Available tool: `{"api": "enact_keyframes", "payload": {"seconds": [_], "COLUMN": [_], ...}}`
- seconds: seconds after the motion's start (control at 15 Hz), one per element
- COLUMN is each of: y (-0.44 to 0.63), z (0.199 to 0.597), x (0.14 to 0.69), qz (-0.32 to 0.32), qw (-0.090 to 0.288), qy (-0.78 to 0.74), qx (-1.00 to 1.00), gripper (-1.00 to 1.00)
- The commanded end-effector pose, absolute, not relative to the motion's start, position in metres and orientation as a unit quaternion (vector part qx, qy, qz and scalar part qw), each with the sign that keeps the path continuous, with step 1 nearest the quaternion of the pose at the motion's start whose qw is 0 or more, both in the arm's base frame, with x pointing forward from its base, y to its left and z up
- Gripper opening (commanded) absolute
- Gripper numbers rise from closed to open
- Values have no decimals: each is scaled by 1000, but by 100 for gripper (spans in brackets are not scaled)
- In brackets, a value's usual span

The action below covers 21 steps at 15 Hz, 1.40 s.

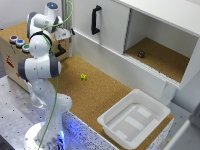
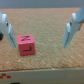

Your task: Go towards the pink block and grasp it

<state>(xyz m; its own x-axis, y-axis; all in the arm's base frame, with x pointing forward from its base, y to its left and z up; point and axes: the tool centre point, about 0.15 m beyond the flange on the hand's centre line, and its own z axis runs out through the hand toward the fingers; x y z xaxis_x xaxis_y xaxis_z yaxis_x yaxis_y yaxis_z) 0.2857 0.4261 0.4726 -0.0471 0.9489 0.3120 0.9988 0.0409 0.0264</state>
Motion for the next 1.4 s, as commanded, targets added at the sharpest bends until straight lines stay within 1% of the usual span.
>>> {"api": "enact_keyframes", "payload": {"seconds": [0.0,0.13,0.27,0.73,0.8,1.07,1.33], "y": [465,472,478,487,487,486,485], "z": [474,465,456,436,436,430,433], "x": [268,263,260,264,266,273,278], "qz": [-64,-74,-65,-35,-32,-9,2], "qw": [26,2,-10,-29,-29,-33,-29], "qy": [-792,-808,-820,-836,-838,-840,-841], "qx": [-606,-584,-568,-546,-543,-541,-540], "gripper": [100,100,100,100,-100,-100,-100]}}
